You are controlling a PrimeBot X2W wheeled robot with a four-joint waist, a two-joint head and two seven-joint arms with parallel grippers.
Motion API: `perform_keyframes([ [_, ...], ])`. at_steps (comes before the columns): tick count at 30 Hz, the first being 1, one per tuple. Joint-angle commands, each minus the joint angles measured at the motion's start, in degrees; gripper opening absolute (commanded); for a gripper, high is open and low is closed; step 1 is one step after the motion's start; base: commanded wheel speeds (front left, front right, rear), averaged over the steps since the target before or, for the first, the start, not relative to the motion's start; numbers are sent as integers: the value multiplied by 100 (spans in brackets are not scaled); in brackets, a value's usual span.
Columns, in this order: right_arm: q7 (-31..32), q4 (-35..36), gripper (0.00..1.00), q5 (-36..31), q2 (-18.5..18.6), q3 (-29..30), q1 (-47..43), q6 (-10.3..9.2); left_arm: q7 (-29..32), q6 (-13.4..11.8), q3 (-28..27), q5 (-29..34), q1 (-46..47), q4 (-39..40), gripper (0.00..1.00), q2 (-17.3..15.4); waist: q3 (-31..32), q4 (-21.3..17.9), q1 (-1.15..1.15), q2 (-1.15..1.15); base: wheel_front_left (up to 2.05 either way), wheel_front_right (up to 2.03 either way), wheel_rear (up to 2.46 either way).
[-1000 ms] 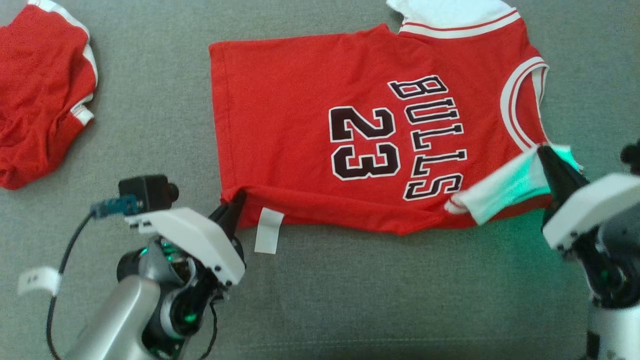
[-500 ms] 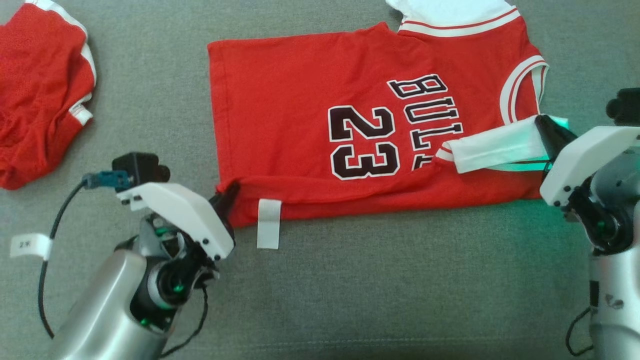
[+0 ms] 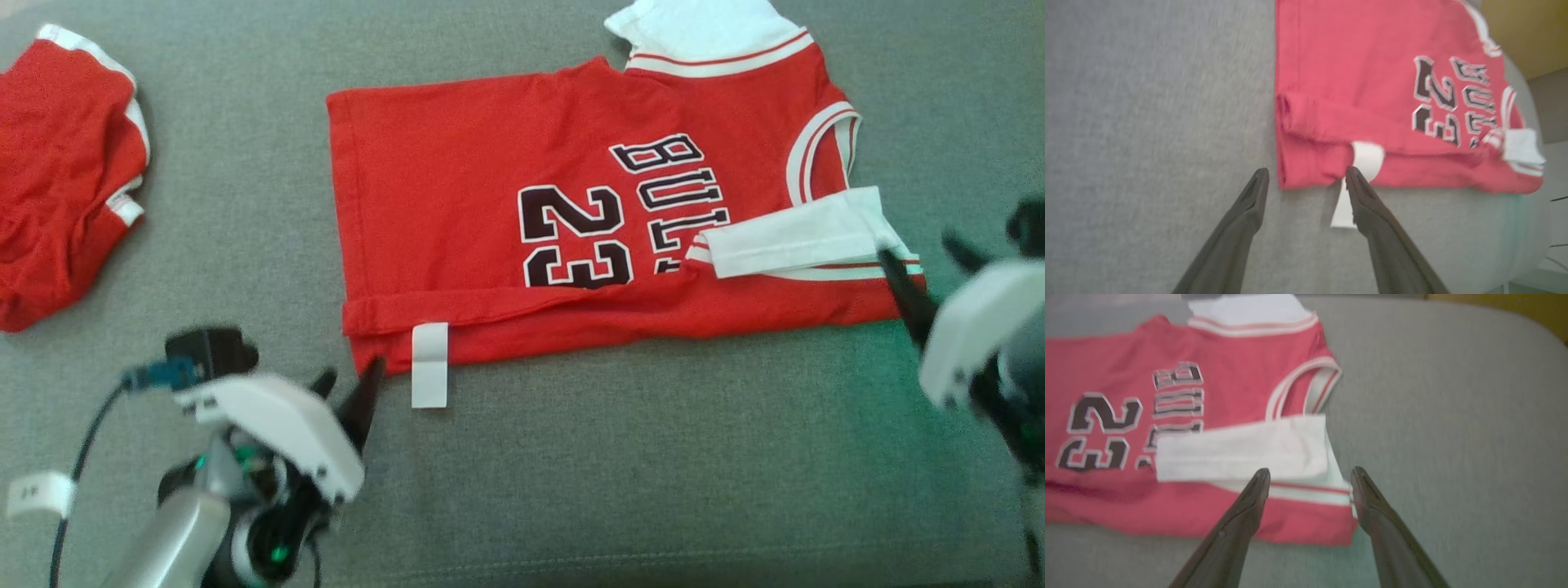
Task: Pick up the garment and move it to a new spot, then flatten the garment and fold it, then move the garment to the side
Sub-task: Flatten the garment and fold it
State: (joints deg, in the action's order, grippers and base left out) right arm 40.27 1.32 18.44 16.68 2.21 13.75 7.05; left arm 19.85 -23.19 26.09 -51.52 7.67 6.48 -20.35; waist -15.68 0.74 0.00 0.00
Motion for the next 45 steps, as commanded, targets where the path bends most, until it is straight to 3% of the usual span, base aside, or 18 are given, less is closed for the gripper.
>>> perform_keyframes([
  [1,107,291,100,63,205,-123,-69,44,0,-17,-201,100,110,205,100,-251,-52,-13,0,0,0,0,0],
  [4,313,564,100,114,447,-45,-273,44,19,-50,-119,226,54,252,100,-355,-214,-28,0,0,0,0,0],
  [20,553,317,100,-22,571,-79,-200,44,204,63,172,409,429,-142,100,-388,-474,-90,0,0,0,0,0],
  [39,923,-416,100,245,385,-281,268,44,457,308,448,340,533,-145,100,-399,-712,30,0,0,0,0,0],
  [40,929,-431,100,272,380,-269,267,44,476,332,468,317,521,-148,93,-393,-700,31,0,0,0,0,0],
  [42,949,-452,100,323,371,-253,264,44,506,366,505,292,498,-153,69,-389,-673,30,0,0,0,0,0],
  [45,1033,-432,100,443,378,-280,230,44,563,419,560,242,446,-140,49,-395,-632,11,0,0,0,0,0],
])
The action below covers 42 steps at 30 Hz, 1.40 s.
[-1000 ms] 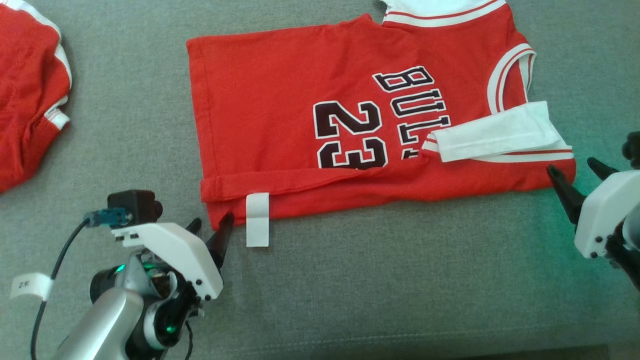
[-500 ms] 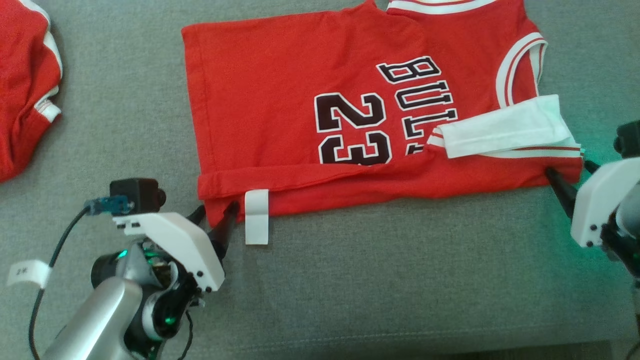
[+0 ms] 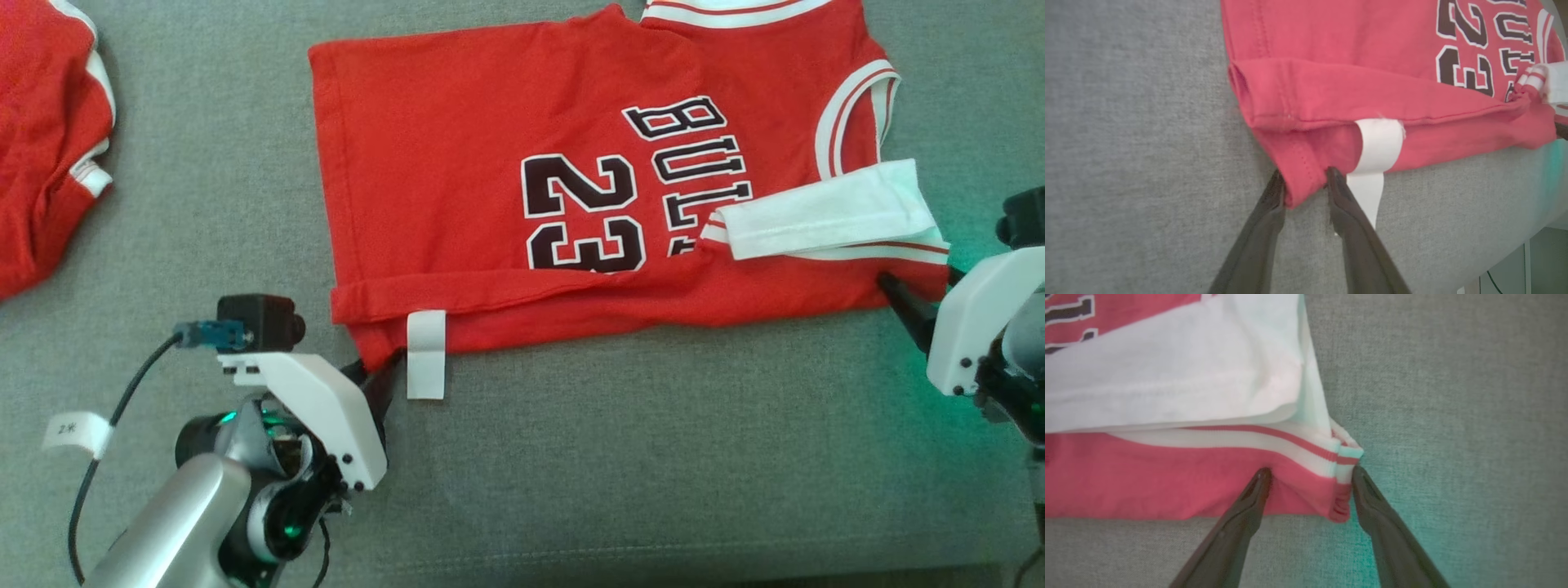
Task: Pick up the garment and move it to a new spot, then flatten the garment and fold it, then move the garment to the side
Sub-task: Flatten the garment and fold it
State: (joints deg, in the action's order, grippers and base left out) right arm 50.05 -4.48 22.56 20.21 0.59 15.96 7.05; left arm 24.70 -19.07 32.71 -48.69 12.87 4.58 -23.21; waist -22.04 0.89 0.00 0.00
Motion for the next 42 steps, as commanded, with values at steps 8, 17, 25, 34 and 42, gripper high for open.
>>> perform_keyframes([
  [8,158,180,27,220,-20,-151,-43,44,13,60,-163,-134,38,-69,0,-5,33,-22,0,0,0,0,0],
  [17,150,87,0,412,-95,16,84,44,-181,190,-596,-477,164,-76,0,30,253,-75,0,0,0,0,0],
  [25,567,266,0,790,221,341,49,44,-17,214,-1041,-944,-196,711,0,-294,543,-87,0,0,0,0,0],
  [34,1270,794,0,985,429,690,-78,44,133,38,-1286,-1150,-569,1510,0,-538,717,-76,0,0,0,0,0],
  [42,1643,1185,0,1034,487,603,-964,44,-88,-2,-948,-982,-1355,1635,0,-475,751,-53,0,0,0,0,0],
])
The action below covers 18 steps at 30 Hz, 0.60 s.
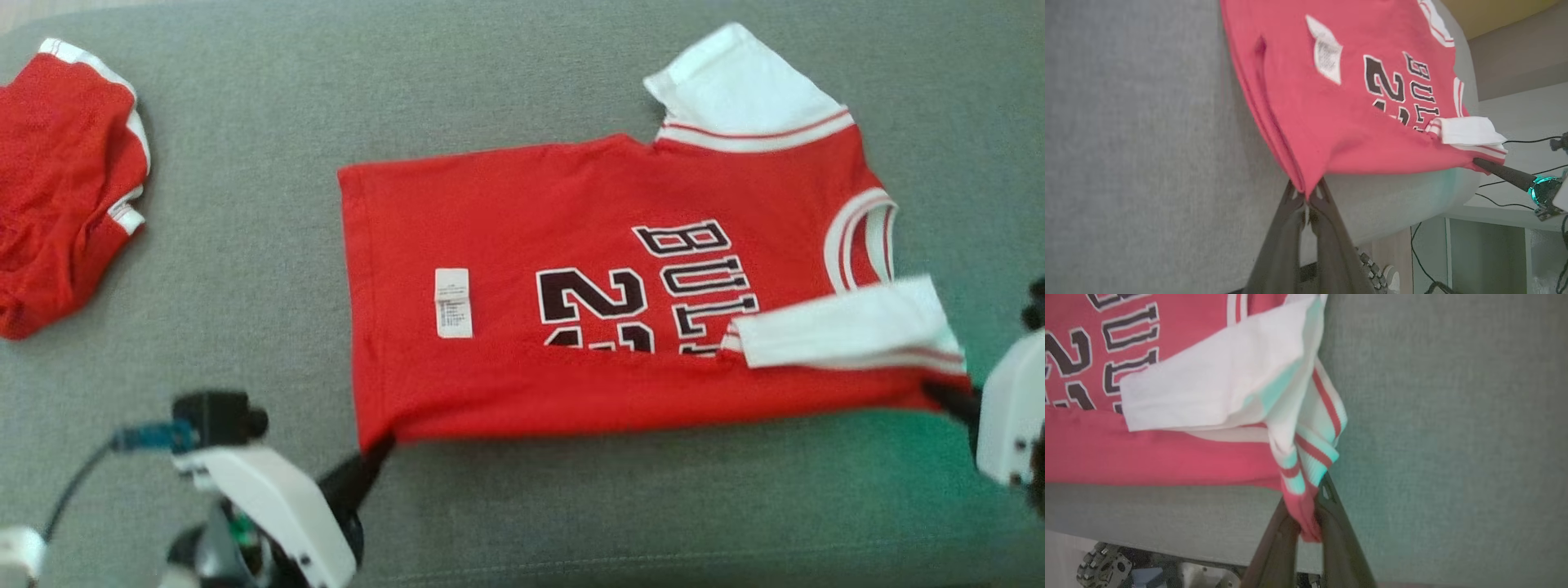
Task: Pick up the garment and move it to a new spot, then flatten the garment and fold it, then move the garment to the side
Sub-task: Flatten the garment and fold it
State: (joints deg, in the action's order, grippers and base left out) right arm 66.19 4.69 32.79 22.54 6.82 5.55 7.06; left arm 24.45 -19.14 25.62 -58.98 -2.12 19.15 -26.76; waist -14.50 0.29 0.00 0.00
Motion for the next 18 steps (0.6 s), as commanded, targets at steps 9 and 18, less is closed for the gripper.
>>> perform_keyframes([
  [9,-214,351,0,-114,344,25,-479,43,-477,32,175,251,-428,-167,0,200,9,121,0,0,0,0,0],
  [18,-617,464,100,-280,563,40,-375,43,-763,-186,217,759,-518,-277,100,31,23,163,0,0,0,0,0],
])
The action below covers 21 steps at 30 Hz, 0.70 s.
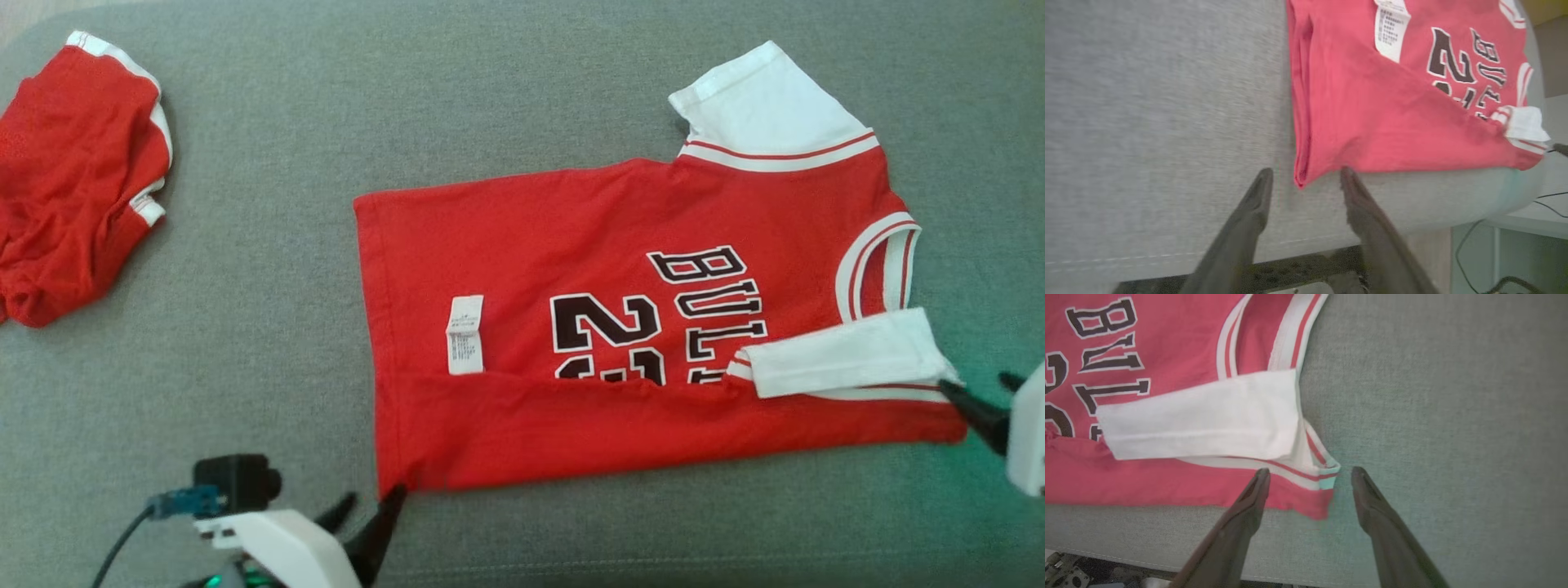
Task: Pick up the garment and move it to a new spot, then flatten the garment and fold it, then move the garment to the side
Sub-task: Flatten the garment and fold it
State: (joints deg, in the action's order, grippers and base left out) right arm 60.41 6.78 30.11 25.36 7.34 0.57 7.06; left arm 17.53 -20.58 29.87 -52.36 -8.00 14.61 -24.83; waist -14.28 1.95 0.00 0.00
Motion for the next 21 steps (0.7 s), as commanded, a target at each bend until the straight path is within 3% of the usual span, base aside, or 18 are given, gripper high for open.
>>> perform_keyframes([
  [1,-57,296,100,16,331,10,166,43,-102,-102,-219,201,65,223,100,-225,-13,-3,0,0,0,0,0],
  [5,-320,477,100,13,396,222,664,43,-126,-267,-259,506,145,598,100,-439,-158,-16,0,0,0,0,0],
  [10,-759,412,100,-228,231,99,1738,43,-34,-337,-391,756,1036,721,100,-409,-614,142,0,0,0,0,0],
  [15,-990,-62,100,-639,70,-184,2689,43,162,-237,-363,912,2281,67,100,-175,-1054,404,0,0,0,0,0],
  [21,-1173,-1180,100,-1229,-47,-686,3978,43,460,98,-26,1145,3915,-1307,100,261,-1507,787,0,0,0,0,0],
])
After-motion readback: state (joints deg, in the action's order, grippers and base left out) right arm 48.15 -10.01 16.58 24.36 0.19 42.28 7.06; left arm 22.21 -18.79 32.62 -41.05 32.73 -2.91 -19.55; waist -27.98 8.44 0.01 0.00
